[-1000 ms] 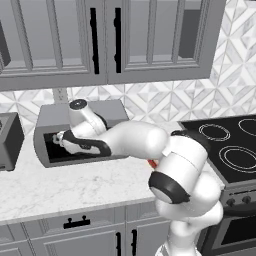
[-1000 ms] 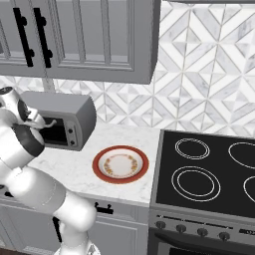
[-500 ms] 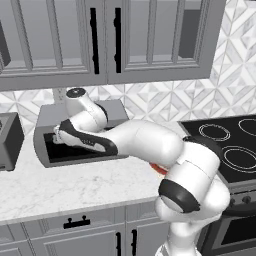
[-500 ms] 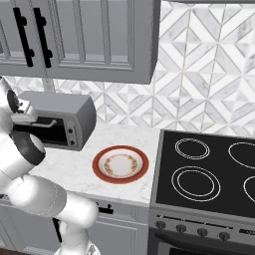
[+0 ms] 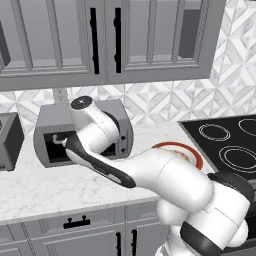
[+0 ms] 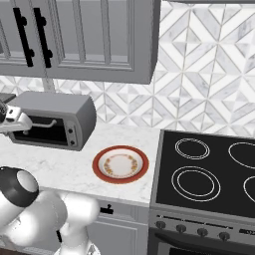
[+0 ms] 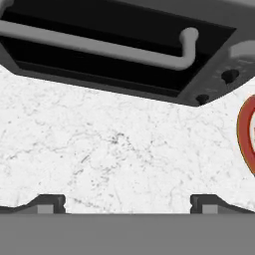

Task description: Pick up the kebab skewer and baguette bread, and place them inside the toaster oven. Close the toaster oven door and start by setting the timer.

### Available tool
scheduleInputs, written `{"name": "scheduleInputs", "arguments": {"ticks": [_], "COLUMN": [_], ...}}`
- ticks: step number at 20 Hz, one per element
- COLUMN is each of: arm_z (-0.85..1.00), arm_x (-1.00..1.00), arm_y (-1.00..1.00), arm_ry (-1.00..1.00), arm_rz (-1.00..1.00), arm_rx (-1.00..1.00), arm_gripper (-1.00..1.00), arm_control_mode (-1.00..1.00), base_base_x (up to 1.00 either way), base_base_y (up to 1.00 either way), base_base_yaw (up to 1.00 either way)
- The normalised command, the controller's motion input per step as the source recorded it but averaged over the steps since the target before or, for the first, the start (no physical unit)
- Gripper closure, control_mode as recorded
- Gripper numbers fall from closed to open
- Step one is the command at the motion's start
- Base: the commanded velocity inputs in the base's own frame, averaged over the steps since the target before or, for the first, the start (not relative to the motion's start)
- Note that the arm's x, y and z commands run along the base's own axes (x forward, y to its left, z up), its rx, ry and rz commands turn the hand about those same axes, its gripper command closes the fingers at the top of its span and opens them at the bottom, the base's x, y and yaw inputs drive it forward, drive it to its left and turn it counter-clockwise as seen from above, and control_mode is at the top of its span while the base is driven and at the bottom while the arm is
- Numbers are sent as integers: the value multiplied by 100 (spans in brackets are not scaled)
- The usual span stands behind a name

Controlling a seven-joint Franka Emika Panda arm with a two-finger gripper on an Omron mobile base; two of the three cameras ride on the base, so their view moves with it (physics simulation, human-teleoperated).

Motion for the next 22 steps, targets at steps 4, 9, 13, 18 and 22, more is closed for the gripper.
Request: {"name": "scheduleInputs", "arguments": {"ticks": [4, 9, 13, 18, 22], "arm_z": [-11, 0, 0, 10, 7], "arm_x": [-52, -17, -7, 0, 0], "arm_y": [-74, -61, -41, -10, 0], "arm_ry": [-14, -13, -8, -4, 1], "arm_rz": [0, 9, 28, 41, 51], "arm_rx": [-9, -9, -19, -28, -53], "arm_gripper": [-100, -100, -100, -100, -100], "arm_control_mode": [-100, -100, -100, -100, -100], "base_base_x": [0, 0, 0, 0, 0], "base_base_y": [0, 0, 0, 0, 0], "base_base_yaw": [0, 0, 0, 0, 0]}}
